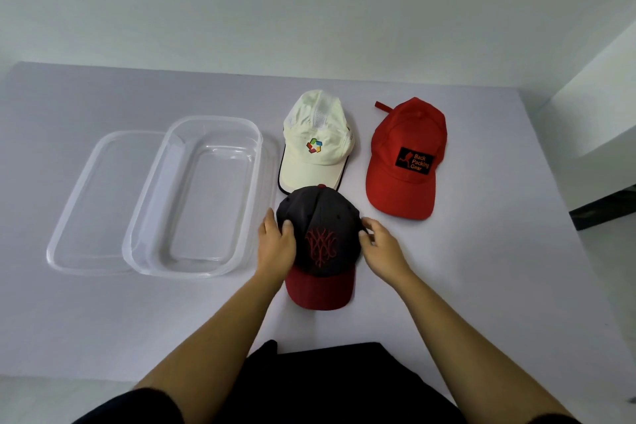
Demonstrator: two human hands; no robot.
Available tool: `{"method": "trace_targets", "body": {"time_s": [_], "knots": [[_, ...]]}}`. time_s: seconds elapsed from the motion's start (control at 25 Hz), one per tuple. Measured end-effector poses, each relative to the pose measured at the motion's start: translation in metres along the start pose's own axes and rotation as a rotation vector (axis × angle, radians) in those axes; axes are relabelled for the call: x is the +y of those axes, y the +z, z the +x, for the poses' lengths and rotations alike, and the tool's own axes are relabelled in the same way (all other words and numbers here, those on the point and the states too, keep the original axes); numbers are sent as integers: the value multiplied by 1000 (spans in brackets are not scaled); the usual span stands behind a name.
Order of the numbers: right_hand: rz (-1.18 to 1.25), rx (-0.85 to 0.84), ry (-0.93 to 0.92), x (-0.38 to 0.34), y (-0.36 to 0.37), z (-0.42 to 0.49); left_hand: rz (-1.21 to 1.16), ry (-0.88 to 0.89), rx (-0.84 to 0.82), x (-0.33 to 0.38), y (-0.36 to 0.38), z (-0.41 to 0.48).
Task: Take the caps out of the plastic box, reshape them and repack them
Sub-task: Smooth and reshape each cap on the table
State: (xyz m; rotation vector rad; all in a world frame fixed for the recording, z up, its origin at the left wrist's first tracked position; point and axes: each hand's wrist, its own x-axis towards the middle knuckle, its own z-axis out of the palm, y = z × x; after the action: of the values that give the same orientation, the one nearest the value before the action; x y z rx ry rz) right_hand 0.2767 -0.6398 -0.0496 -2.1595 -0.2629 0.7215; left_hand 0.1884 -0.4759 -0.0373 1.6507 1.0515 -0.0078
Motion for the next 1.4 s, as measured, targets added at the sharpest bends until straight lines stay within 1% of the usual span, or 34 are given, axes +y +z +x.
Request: {"method": "trace_targets", "body": {"time_s": [0.04,0.08,0.12,0.16,0.24,0.32,0.4,0.48,0.52,0.56,0.6,0.68,0.76,0.8,0.84,0.96,1.0,1.08,1.24,1.32,1.4], "knots": [[26,-29,40,-5,2,7,-83,-85,-58,4,-1,10],[60,-62,89,-9,4,12,-119,-151,-110,3,-2,17],[112,-97,141,-12,6,17,-98,-174,-149,5,-3,20],[182,-129,186,-13,8,21,-39,-162,-165,6,-4,21],[297,-163,223,-15,11,23,45,-104,-119,9,-2,17],[265,-149,188,-16,11,24,107,-61,-44,14,-1,11],[168,-35,86,-15,7,25,252,34,37,25,-1,5],[98,178,-49,-13,-5,26,396,250,150,46,3,-2],[76,286,-104,-11,-14,29,412,372,181,58,7,-2],[56,372,-131,-9,-23,33,410,462,172,69,12,-1],[29,440,-133,-5,-32,37,411,526,127,79,19,2],[-42,549,-91,7,-51,47,433,610,-13,94,38,13],[-96,613,-55,20,-73,58,489,703,-149,106,60,26],[-116,597,-49,26,-85,64,535,755,-217,114,71,34],[-134,532,-38,31,-97,71,599,805,-286,123,82,44],[-197,176,95,44,-118,87,824,891,-405,154,113,77],[-223,107,128,48,-119,90,882,893,-419,165,123,88],[-259,88,136,58,-111,92,1000,867,-438,184,142,108],[-183,145,166,69,-88,91,1246,745,-541,202,165,125],[-167,156,148,74,-85,89,1298,722,-591,204,171,124],[-160,175,103,79,-84,85,1282,700,-658,206,173,124]]}}
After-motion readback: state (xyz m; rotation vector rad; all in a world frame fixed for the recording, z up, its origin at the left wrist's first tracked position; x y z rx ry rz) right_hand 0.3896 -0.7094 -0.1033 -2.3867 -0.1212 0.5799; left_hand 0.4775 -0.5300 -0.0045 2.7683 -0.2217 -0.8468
